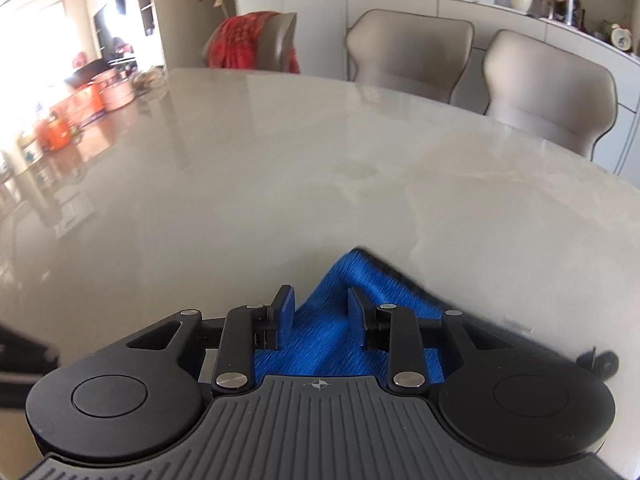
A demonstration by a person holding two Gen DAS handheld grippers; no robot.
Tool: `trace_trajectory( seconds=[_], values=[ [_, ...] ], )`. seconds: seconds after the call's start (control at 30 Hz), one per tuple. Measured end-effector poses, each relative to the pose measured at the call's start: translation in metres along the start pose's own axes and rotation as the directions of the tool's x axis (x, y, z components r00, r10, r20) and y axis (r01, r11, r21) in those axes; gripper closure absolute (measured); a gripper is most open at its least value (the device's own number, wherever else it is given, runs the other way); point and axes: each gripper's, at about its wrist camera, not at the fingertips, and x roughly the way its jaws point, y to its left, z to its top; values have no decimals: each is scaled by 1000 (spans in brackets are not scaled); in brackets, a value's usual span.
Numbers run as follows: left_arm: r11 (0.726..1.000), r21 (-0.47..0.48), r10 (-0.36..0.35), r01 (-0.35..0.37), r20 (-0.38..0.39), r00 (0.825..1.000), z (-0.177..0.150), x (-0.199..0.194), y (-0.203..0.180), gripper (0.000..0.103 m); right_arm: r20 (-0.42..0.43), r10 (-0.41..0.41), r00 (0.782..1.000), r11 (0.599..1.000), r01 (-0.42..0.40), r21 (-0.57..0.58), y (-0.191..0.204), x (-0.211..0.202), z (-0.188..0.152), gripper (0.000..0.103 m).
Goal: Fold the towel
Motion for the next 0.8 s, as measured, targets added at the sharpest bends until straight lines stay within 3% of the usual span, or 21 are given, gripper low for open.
trace_trajectory(
  seconds=[0.1, 0.33, 0.47, 0.57, 0.7, 0.8],
  values=[
    [1000, -13, 1, -1, -10, 1000, 1, -2, 0, 29, 18, 12, 1000, 999, -13, 39, -3, -20, -3, 58],
    [1000, -24, -9, 8, -35, 999, -10, -8, -6, 29, -15, 78, 997, 976, -73, 205, -4, -113, -82, 57],
    [1000, -18, -6, 5, -50, 999, -17, -12, -17, 29, -93, 13, 996, 974, 8, 224, 9, -153, -127, 57],
    [1000, -17, 10, -11, -66, 998, -23, -17, -25, 29, -90, -71, 993, 962, 92, 257, 14, -178, -148, 56],
    [985, -169, 8, -22, -82, 997, -28, -25, -23, 29, -84, -170, 982, 938, 187, 293, 25, -198, -158, 56],
    [954, -299, 0, -30, -100, 995, -30, -29, -21, 29, -83, -188, 979, 930, 204, 304, 35, -200, -162, 56]
  ],
)
